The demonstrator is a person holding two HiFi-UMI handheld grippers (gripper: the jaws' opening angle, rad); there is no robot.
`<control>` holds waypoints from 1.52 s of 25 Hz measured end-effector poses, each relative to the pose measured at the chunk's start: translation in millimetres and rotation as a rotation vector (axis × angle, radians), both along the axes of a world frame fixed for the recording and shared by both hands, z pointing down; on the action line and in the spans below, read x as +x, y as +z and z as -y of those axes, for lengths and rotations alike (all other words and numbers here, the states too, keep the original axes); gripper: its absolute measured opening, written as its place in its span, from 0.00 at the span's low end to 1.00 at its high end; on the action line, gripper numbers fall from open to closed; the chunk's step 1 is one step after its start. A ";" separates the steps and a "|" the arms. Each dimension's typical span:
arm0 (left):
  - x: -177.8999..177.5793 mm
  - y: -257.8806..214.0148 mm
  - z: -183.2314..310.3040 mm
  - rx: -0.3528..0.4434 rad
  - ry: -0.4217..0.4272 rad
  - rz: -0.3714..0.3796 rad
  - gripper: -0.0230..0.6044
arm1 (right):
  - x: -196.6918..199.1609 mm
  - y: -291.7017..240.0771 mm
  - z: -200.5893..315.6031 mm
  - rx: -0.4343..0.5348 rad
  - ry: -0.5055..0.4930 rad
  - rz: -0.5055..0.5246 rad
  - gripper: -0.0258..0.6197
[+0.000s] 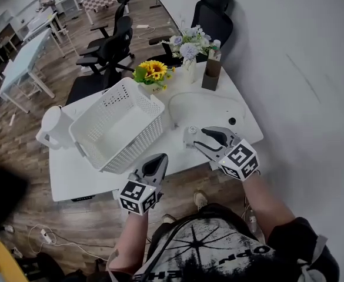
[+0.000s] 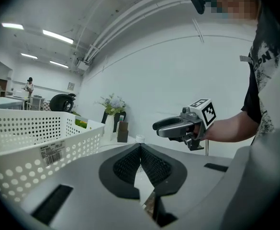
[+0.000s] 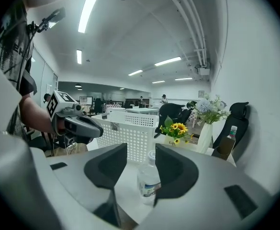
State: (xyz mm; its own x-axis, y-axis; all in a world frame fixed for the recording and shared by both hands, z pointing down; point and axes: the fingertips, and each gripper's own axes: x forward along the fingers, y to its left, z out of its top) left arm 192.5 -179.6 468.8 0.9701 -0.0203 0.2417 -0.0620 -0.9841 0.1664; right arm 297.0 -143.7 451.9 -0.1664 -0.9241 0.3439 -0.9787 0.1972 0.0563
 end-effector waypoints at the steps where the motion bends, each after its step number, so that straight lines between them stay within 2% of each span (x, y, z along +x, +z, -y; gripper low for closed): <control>1: 0.7 -0.5 -2.9 0.003 0.012 0.000 0.05 | -1.7 0.2 -4.3 0.001 0.004 0.007 0.34; 4: 2.1 -5.0 -10.8 0.013 0.047 -0.003 0.05 | -7.7 -2.2 -17.0 0.013 0.021 0.033 0.31; 8: 4.2 -12.7 -21.7 0.031 0.086 -0.011 0.05 | -15.0 -6.1 -33.4 0.036 0.046 0.055 0.16; 12: 6.9 -16.5 -30.1 0.043 0.112 -0.019 0.05 | -21.8 -7.3 -46.6 0.054 0.055 0.070 0.09; 20: 12.7 -17.3 -40.8 0.045 0.132 -0.024 0.05 | -27.7 -0.3 -60.3 0.051 0.063 0.082 0.08; 38: 24.6 -16.5 -42.2 0.041 0.123 -0.034 0.05 | -18.9 8.7 -58.2 0.004 0.060 0.000 0.07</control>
